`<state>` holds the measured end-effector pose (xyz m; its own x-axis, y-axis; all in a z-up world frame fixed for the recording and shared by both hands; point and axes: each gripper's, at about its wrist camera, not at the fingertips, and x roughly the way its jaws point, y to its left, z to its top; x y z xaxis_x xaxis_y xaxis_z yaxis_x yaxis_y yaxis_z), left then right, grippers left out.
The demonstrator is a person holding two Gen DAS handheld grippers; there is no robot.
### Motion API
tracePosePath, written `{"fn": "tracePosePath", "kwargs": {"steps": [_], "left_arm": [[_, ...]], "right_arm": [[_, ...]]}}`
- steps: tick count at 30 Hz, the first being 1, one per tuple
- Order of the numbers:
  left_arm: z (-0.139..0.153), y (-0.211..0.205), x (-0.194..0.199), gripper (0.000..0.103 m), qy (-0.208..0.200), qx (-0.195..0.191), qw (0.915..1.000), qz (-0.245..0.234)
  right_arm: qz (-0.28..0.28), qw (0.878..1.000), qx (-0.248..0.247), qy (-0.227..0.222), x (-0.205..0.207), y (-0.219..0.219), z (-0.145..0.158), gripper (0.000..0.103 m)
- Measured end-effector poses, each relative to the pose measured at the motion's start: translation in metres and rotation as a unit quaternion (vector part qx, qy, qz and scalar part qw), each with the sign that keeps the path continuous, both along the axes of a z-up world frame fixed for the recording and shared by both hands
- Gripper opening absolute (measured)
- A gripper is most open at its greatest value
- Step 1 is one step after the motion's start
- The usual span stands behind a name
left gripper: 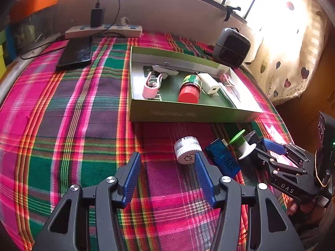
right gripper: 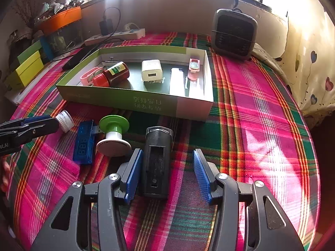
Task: Organize rigid objects
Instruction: 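Grasp the small white cap with the left gripper while the right gripper grasps the black cylinder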
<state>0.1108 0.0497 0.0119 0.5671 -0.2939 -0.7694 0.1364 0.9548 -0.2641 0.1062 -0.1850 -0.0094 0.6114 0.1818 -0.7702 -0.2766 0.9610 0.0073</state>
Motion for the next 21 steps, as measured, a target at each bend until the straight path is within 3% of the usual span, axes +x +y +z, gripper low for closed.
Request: {"fn": "tracePosePath", "kwargs": {"steps": [14,21], "left_arm": [[0.000,-0.017,0.005,0.053,0.003,0.008,1.0000,0.003],[0.000,-0.023,0.011,0.053,-0.001,0.029,0.9996,0.006]], "right_arm": [[0.017,1.000,0.000,0.000,0.001,-0.004,0.000,0.049],[0.012,1.000,0.003,-0.001,0.002,-0.010,0.000,0.037]]}}
